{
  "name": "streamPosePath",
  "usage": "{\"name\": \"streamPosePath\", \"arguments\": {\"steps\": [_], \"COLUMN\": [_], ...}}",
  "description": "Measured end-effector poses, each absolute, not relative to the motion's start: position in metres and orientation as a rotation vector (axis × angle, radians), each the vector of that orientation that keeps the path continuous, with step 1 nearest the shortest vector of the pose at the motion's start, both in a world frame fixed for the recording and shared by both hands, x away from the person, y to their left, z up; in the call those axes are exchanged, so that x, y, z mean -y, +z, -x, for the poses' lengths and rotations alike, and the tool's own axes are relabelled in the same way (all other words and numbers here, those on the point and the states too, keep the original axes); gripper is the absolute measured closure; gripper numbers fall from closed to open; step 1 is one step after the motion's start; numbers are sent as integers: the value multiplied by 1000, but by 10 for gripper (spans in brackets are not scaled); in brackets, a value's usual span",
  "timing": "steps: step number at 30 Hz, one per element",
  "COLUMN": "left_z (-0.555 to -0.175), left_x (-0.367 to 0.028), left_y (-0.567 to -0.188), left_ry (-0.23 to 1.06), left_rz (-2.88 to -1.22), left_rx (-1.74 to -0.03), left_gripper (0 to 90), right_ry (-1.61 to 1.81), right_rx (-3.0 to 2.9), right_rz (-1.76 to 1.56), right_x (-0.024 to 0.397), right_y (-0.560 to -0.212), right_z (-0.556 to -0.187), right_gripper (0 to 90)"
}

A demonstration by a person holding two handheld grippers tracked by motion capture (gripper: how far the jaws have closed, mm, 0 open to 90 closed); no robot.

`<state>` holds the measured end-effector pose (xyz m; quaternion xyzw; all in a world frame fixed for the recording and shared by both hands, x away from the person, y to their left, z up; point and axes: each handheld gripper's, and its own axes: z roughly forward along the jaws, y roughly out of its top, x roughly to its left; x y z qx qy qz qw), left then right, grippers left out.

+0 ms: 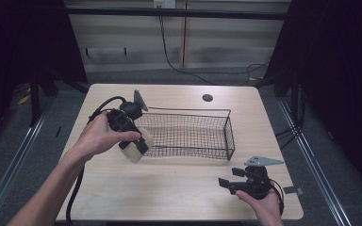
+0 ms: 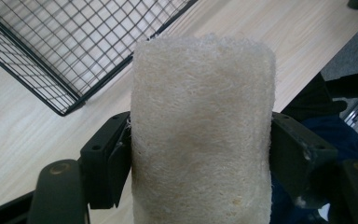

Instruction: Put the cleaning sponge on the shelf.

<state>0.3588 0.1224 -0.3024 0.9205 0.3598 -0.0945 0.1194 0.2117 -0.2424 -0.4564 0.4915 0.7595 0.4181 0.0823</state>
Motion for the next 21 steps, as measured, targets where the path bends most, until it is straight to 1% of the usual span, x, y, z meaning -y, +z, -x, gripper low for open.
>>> {"name": "streamPosePath", "arguments": {"steps": [5,6,13,21], "left_z": [-364,-367,-378,-395], "left_x": [-120,-118,-112,-114], "left_y": [-297,-299,-306,-310], "left_ry": [-253,-243,-251,-218], "left_rz": [-2670,-2669,-2650,-2589], "left_rx": [-1079,-1123,-1192,-1331], "left_gripper": [277,278,278,278], "right_ry": [1254,1252,1249,1251], "right_rx": [-2270,-2271,-2273,-2277], "right_rz": [-1471,-1471,-1470,-1462], "right_x": [242,242,242,242], "right_y": [-456,-456,-456,-456], "right_z": [-211,-211,-211,-211], "right_gripper": [253,253,252,252]}}
